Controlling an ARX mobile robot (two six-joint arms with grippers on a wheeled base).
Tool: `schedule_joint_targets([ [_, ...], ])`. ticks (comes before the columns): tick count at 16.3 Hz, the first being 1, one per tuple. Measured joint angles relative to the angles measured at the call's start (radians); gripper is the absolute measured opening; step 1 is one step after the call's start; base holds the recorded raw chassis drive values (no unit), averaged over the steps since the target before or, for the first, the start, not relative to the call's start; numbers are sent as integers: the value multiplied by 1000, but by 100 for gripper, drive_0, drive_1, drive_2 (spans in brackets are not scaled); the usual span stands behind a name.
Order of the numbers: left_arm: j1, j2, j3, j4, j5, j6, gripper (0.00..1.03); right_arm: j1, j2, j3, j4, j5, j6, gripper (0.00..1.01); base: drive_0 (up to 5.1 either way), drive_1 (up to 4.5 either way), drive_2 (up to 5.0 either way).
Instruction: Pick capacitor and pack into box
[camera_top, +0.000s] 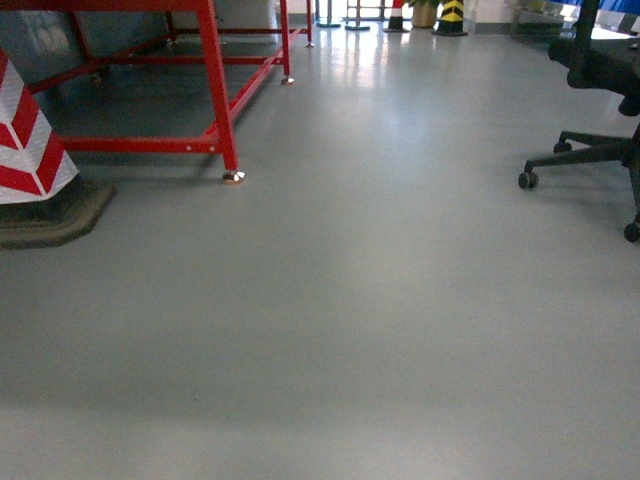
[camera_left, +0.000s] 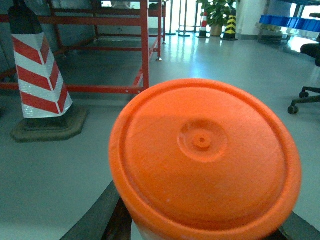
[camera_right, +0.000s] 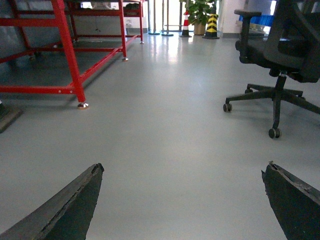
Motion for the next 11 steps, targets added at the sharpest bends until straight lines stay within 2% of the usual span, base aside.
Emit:
schedule_joint_targets([
  [11,0,0,0,2,0,0,44,0,0,0,-3,0,0,98,-499,238,238],
])
